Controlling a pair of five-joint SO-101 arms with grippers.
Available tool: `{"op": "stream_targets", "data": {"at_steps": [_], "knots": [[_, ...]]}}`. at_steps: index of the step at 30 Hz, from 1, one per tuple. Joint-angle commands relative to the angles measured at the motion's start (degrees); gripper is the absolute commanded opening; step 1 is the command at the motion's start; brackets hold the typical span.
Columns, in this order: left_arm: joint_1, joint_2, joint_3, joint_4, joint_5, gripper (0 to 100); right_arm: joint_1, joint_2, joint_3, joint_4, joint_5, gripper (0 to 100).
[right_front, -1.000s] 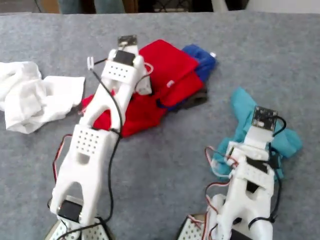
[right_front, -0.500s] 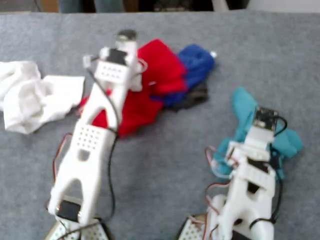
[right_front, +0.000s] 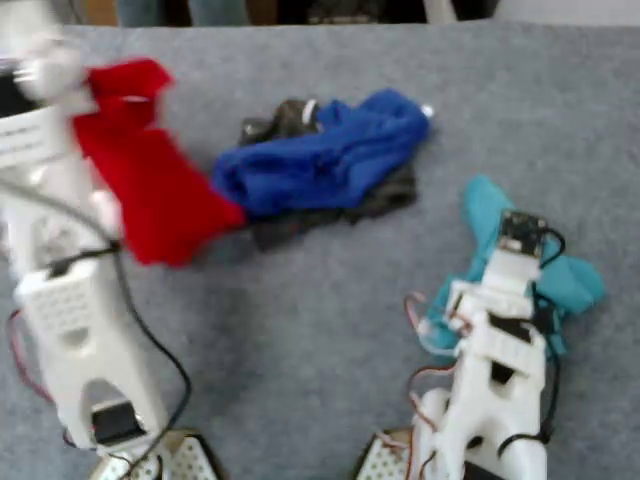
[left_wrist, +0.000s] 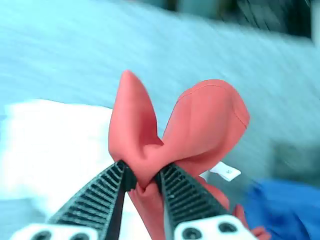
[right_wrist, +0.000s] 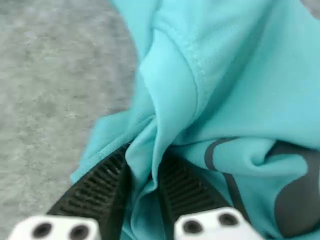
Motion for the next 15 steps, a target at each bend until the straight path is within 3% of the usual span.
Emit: {"op": "stream_targets", "data": {"at_steps": [1,7,12,15], "knots": [[-13.85,-9.23,0.48,0.09,-3.16,3,-6.07,-0.92,-4.88,-0.44,-0.35,1.5],[-28.79,-8.70,7.78,0.00,-6.24,3,-20.66,-0.92,-19.82,10.81,-0.35,1.5],[-28.00,-5.36,21.67,0.00,-9.93,4,-32.97,-0.48,-33.19,15.56,-2.37,1.5],[-24.22,-4.66,29.14,0.00,-9.76,13,-33.76,-0.48,-38.90,19.16,-4.75,1.5]]}}
